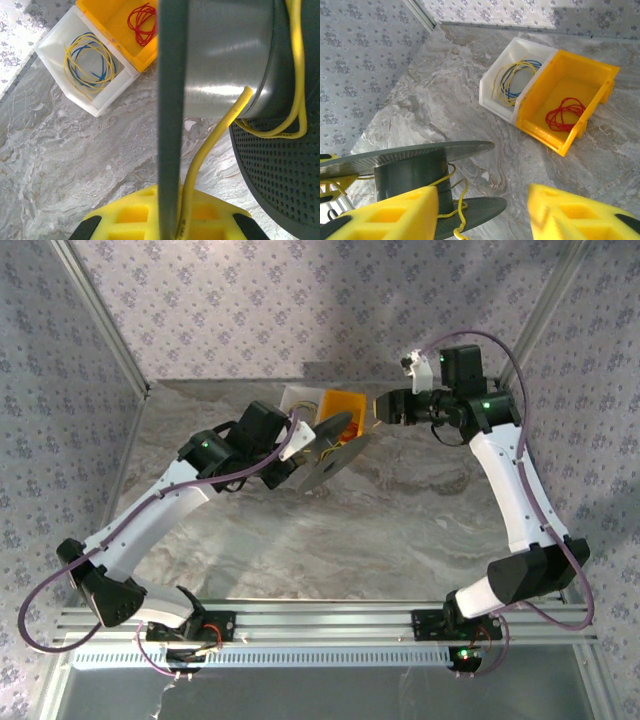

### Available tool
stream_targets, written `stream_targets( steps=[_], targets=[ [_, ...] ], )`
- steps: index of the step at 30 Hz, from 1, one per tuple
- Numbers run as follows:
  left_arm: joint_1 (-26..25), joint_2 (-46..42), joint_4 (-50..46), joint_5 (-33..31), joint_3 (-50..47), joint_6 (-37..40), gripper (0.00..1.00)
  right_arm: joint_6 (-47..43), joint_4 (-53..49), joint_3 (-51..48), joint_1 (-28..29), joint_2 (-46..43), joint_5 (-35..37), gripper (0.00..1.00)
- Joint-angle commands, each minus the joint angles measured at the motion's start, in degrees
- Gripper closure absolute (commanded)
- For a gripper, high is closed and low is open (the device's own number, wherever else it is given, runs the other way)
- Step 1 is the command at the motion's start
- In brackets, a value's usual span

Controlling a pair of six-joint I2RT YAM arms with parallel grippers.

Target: Wrap the cables

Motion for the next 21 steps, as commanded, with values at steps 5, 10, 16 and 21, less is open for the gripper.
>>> stream_targets(
  steps=[5, 10, 16, 21],
  targets=[
    [-0.43, -0.14, 2.04, -1.03, 3.29, 0.61, 1.00, -1.54, -3.39, 1.66, 1.23, 0.50, 3.09, 0.72],
    [-0.41, 0.56, 1.45, -1.13, 3.83, 0.61, 1.00, -1.45, -3.89, 2.86, 1.56, -0.26, 4.82, 1.00],
    [-0.89, 4.80, -1.82, -4.87, 6.14, -0.74, 1.00, 1.37, -0.38, 5.99, 2.83, -0.63, 6.07, 1.00],
    [-1.59, 13.38, -8.24, -11.35, 11.62, -4.06, 1.00, 4.74, 7.80, 6.46, 6.46, -1.21, 7.12, 1.00]
  ],
)
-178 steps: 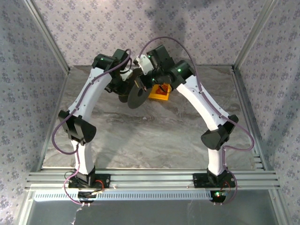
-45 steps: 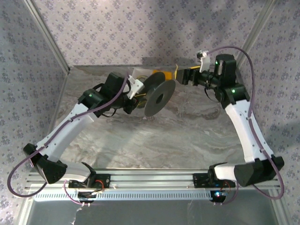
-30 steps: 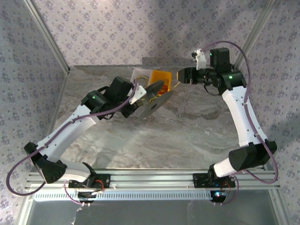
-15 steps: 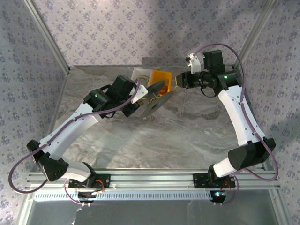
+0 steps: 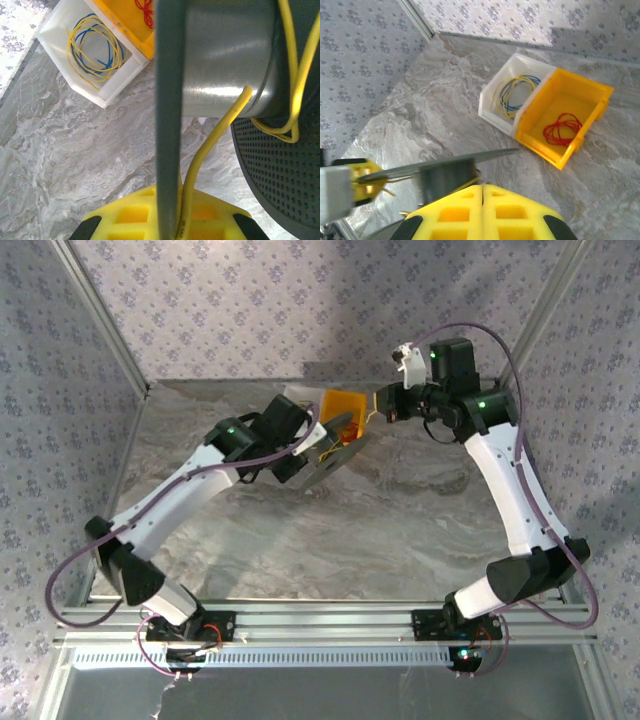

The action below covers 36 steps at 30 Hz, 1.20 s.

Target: Wrap the cables

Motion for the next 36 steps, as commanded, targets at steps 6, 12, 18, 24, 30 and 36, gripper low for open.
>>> stream_targets(
  steps=[6, 12, 18, 24, 30, 36],
  targets=[
    [1.22, 14.24, -10.74, -8.00, 15.19, -14.20, 1.00, 7.35, 18.30, 1.03, 9.95, -2.68, 3.71, 1.00],
    [7.05, 19.31, -11.46, -1.31, 26.56, -22.63, 1.00, 12.80, 29.05, -6.61, 18.97, -6.84, 7.04, 1.00],
    [13.69, 19.13, -5.32, 9.35, 29.62, -28.42, 1.00, 20.86, 45.06, -23.49, 24.01, -14.72, 10.58, 1.00],
    [17.72, 15.72, 7.67, 17.90, 26.80, -38.10, 1.00, 25.91, 49.74, -30.78, 25.16, -14.78, 10.03, 1.00],
    [19.08, 10.82, 24.74, 21.18, 23.64, -47.29, 1.00, 29.73, 53.20, -33.83, 25.12, -11.97, 11.20, 1.00],
    [20.38, 4.34, 41.54, 21.79, 16.13, -55.63, 1.00, 32.40, 58.21, -40.60, 23.30, -13.10, 15.30, 1.00]
  ],
)
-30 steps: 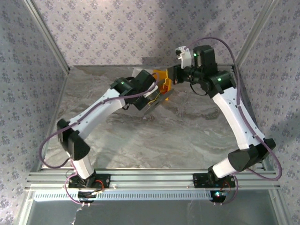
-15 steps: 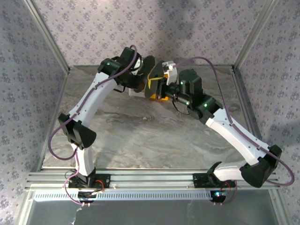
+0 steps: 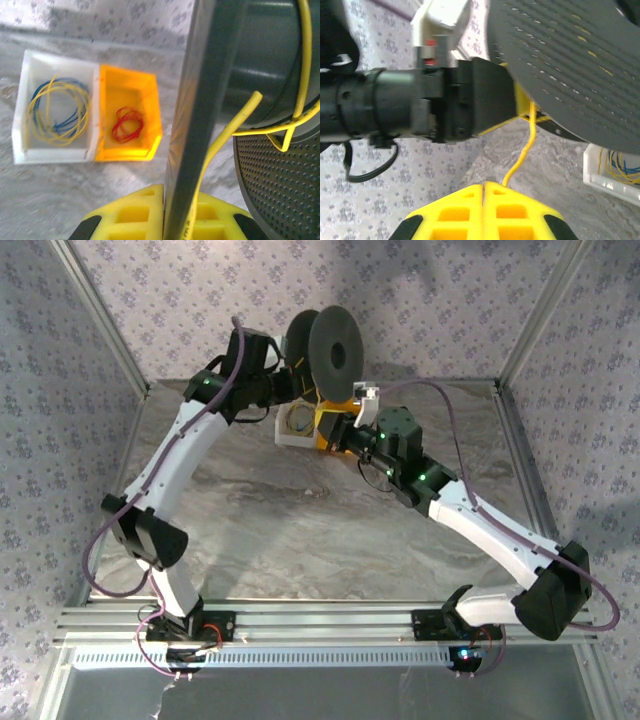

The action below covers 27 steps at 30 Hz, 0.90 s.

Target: Wrap the cables

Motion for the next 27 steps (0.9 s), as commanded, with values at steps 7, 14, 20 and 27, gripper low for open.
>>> stream_targets(
  steps=[7, 14, 20, 27],
  targets=[
    [4.52, -14.99, 49.10, -1.76, -20.76, -18.02, 1.00, 7.51, 9.63, -7.12, -4.78, -2.04, -4.29, 1.00],
    [5.86, -21.08, 64.43, -0.15, -32.38, -23.37, 1.00, 5.99, 21.81, -10.09, -7.63, 0.14, -6.53, 1.00],
    [6.32, -24.71, 73.32, 2.64, -38.76, -26.06, 1.00, 2.39, 26.91, -12.87, -9.66, 0.95, -7.10, 1.00],
    [6.50, -27.26, 81.42, 9.53, -44.13, -27.81, 1.00, 6.04, 33.41, -13.97, -14.93, 3.05, -11.98, 1.00]
  ],
)
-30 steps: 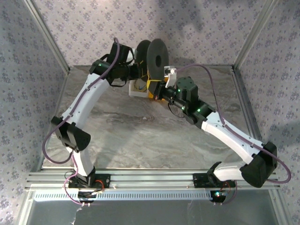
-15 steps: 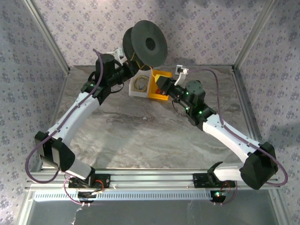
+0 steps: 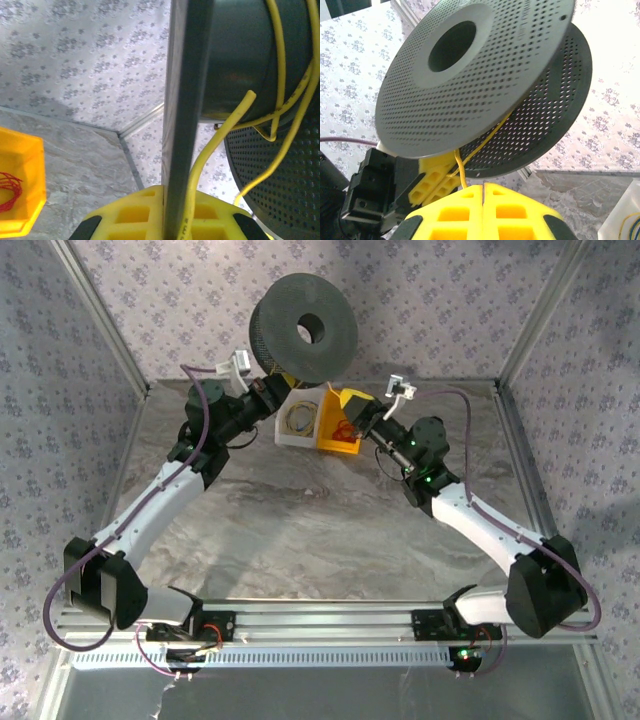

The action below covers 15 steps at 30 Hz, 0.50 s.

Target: Wrap the cables

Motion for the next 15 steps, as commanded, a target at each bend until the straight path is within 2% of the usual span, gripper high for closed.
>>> stream_targets(
  steps=[1, 9, 15],
  targets=[
    [3.06, -5.70, 21.27, -0.63, 1.15, -4.02, 1.00, 2.24, 0.48, -1.46, -3.43, 1.59, -2.80, 1.00],
    [3.06, -7.70, 20.14, 15.00, 0.74, -1.28, 1.00, 10.93, 2.43, 4.69, -9.23, 7.07, -18.46, 1.00],
    [3.06, -10.43, 15.43, 24.27, 0.04, 2.08, 1.00, 14.13, 4.66, 6.57, -10.50, 9.74, -23.44, 1.00]
  ],
)
